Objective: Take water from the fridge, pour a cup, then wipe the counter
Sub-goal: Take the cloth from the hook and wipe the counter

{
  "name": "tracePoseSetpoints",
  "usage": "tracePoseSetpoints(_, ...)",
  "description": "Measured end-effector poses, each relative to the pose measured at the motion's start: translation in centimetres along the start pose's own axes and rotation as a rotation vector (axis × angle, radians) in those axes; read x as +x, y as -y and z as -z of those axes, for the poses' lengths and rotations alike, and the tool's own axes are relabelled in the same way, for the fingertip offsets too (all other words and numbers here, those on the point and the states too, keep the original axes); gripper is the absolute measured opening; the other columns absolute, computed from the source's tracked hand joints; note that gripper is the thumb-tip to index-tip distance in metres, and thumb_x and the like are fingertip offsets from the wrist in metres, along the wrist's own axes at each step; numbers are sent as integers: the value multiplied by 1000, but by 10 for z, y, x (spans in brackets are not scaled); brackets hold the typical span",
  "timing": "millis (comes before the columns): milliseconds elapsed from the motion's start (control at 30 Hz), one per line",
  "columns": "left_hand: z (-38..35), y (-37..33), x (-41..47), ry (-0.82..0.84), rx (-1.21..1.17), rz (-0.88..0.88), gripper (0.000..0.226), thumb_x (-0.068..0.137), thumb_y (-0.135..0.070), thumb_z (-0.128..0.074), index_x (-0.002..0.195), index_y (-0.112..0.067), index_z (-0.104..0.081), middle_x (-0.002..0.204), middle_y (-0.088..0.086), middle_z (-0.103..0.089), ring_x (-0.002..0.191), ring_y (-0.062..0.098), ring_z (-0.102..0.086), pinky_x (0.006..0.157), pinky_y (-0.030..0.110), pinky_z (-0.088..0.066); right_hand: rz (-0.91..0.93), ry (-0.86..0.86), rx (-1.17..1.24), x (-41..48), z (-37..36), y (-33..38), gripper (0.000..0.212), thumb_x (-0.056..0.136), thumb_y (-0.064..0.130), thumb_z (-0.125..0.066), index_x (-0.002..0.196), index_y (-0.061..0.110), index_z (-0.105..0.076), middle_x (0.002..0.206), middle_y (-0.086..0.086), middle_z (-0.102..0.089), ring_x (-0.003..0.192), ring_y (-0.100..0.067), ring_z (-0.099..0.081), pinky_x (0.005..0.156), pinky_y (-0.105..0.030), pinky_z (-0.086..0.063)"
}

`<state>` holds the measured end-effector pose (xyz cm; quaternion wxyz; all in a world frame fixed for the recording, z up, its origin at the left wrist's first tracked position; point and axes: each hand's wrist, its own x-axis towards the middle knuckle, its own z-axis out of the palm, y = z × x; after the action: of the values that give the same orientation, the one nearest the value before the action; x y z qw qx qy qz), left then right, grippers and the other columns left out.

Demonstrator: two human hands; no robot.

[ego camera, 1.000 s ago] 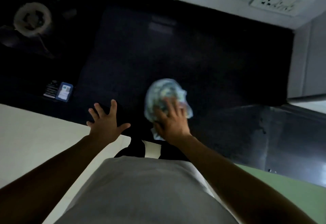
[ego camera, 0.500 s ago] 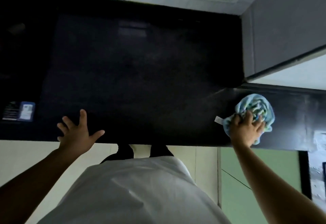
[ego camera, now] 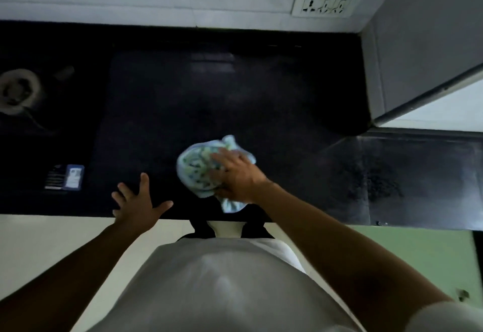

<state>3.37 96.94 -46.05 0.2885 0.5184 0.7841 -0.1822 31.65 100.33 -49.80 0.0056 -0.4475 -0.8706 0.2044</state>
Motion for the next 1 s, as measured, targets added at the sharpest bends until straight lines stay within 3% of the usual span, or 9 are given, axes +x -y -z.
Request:
tracePoseSetpoints(100,-1,0,-1,-12,7,-6,106,81,-66,-63,154,-32,5,159,28,13,146,51,4,112,69,-21,-444,-151,46,-30,15,-53,53,82,51,-64,129,26,-60,150,-17,-44,138,-44,-38,106,-62,-36)
tracePoseSetpoints(233,-1,2,-1,-12,5,-19,106,81,-67,-61,154,-30,6,159,30,13,146,52,4,113,68,-20,-1268,-275,204,-53,28,-54,59,93,52,-48,144,24,-41,163,-15,-15,149,-40,-8,116,-58,-15)
tracePoseSetpoints(300,-2,5,-2,-27,5,-42,107,80,-70,-60,155,-31,5,159,30,11,146,53,2,114,67,-20,-1221,-195,175,-45,25,-23,60,96,49,-44,149,23,-33,164,-17,-7,150,-42,-1,117,-60,-11)
tracePoseSetpoints(433,-3,10,-2,-37,-6,-63,108,78,-73,-60,155,-31,3,160,28,9,146,53,1,113,67,-22,-694,-15,102,-24,5,43,60,90,45,-55,145,24,-42,162,-19,-19,147,-49,-12,110,-69,-23)
tracePoseSetpoints(533,-1,9,-3,-26,-51,-79,105,79,-66,-65,155,-28,-2,162,23,6,146,52,1,114,67,-21,-484,102,45,-14,9,68,66,90,49,-56,148,26,-35,163,-16,-16,148,-47,-8,111,-68,-22)
tracePoseSetpoints(633,0,3,-7,-46,-100,-143,88,86,-49,-68,153,-18,-20,162,24,-8,147,49,-4,116,63,-22,-513,53,145,-9,28,58,74,89,52,-57,150,26,-25,156,-13,-31,144,-42,-24,114,-62,-21)
tracePoseSetpoints(767,4,-25,-5,-196,-167,-401,52,88,-28,-69,132,-4,-54,135,23,-53,125,44,-48,101,51,-44,-786,-246,386,4,59,18,54,94,43,-47,141,19,-35,125,-15,-56,116,-36,-53,102,-51,-38)
tracePoseSetpoints(900,17,-90,0,-10,-406,-391,44,95,-32,-62,129,-5,-53,119,13,-64,110,31,-62,84,38,-51,-920,-50,460,30,76,-7,62,97,44,-51,147,13,-32,137,-19,-48,124,-37,-48,100,-49,-46)
tracePoseSetpoints(1000,25,-131,12,78,-449,-309,29,93,-29,-64,108,-4,-60,96,11,-64,91,28,-64,72,32,-45,-936,7,617,40,80,-9,41,95,36,-57,128,13,-54,113,-15,-64,101,-34,-65,80,-43,-57)
